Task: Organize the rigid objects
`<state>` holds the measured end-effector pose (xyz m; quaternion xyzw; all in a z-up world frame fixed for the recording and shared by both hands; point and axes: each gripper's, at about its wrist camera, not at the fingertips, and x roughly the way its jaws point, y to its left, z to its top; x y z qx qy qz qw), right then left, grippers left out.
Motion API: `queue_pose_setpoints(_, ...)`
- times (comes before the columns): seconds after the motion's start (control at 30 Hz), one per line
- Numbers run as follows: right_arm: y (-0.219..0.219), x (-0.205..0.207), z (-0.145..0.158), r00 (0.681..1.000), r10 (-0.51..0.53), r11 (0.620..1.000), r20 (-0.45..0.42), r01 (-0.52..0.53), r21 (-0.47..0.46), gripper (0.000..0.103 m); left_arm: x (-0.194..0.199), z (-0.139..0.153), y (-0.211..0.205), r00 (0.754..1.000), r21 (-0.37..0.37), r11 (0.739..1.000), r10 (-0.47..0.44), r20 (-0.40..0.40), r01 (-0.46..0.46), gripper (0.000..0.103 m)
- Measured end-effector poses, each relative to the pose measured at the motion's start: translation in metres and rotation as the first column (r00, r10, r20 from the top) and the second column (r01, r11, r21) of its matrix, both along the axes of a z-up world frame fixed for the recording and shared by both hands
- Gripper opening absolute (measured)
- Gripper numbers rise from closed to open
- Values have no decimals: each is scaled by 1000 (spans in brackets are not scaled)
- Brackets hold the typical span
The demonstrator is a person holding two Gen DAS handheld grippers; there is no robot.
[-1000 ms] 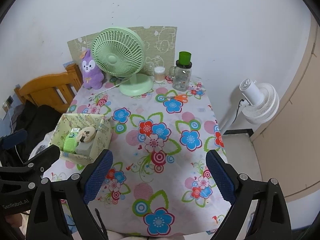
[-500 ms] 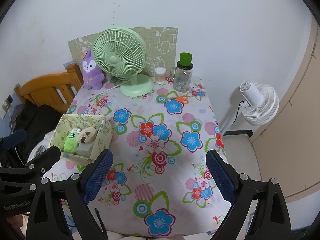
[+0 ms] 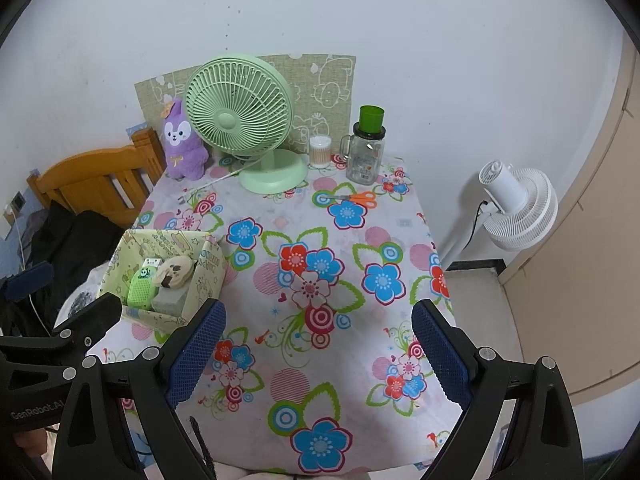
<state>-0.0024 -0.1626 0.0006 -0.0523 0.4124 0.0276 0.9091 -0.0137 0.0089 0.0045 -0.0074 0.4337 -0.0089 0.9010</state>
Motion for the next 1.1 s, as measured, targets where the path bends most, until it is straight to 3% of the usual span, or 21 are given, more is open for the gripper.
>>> queue_pose_setpoints(1.1,5,1,1,1000,-1,1000,5,1,0,96,3,1,1,1000,5,1000,1,1,-1,103)
